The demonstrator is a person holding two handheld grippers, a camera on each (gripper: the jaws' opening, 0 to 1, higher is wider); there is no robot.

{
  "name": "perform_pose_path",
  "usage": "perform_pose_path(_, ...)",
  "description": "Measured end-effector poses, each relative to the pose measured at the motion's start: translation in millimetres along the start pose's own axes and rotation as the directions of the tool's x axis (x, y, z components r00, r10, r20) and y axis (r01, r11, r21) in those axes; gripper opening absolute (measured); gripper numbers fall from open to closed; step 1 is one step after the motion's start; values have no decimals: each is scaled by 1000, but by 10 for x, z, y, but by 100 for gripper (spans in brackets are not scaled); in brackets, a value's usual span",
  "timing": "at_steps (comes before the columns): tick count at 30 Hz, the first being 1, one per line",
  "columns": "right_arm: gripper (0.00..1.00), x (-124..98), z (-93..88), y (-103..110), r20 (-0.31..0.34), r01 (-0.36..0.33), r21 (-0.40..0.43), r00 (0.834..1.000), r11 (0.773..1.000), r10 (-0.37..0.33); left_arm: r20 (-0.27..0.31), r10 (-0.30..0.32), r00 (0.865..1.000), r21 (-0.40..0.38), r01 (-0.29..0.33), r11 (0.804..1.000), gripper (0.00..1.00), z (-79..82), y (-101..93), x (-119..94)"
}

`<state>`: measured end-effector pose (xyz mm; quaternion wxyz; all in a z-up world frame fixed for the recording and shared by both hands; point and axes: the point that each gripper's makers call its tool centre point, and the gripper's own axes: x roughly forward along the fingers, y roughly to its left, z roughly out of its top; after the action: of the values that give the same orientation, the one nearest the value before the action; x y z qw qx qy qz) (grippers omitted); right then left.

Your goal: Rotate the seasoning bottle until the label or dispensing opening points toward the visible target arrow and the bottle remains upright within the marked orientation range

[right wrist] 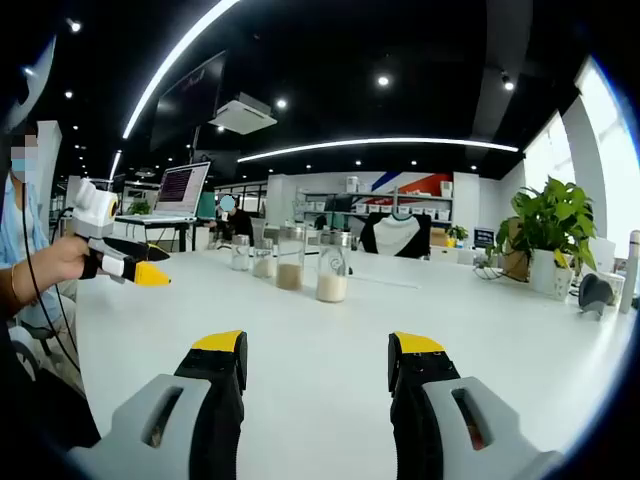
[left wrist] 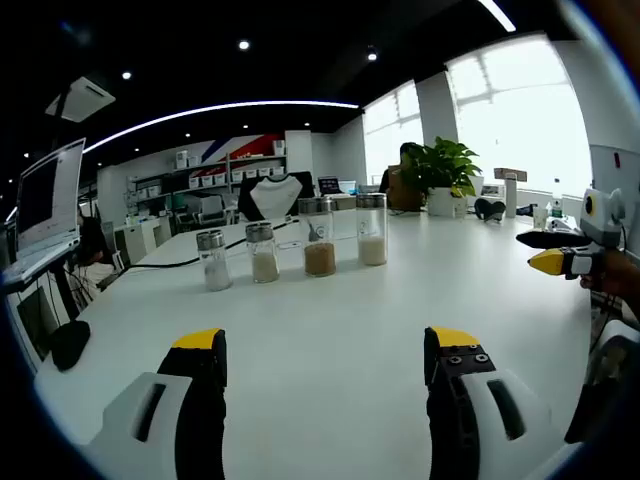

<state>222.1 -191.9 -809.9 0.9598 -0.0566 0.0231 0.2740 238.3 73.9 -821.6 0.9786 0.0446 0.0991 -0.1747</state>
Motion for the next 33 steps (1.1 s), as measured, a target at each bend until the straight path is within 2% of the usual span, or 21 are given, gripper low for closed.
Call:
perform_pose_path(3, 57, -1, 42, 9, 10, -4, -1, 1000, 1000, 4, 10, -2, 1000, -5, 2, 1000, 86, 24, -2, -19)
perform_pose_path(5, 59, 12, 115, 18, 20, -11, -6, 1000, 1000, 11, 28, -5, 1000, -8, 5, 1000, 88, 102, -19, -57)
perform_pose_path(11, 68, 33, 256, 14, 57, -17, -20, 998, 1000, 18, 61, 14, 998, 9, -15, 1000, 100, 267, -15, -107)
perform_pose_path(19, 87, 58, 310, -32, 61, -7, 7, 998, 1000, 6, 69, 29, 997, 22, -31, 999, 100, 331, 32, -127)
perform_pose_path(33, 88, 80, 363, -7, 68, -41, -7, 997, 999, 41, 74, 48, 996, 37, -51, 998, 100, 393, 90, -175)
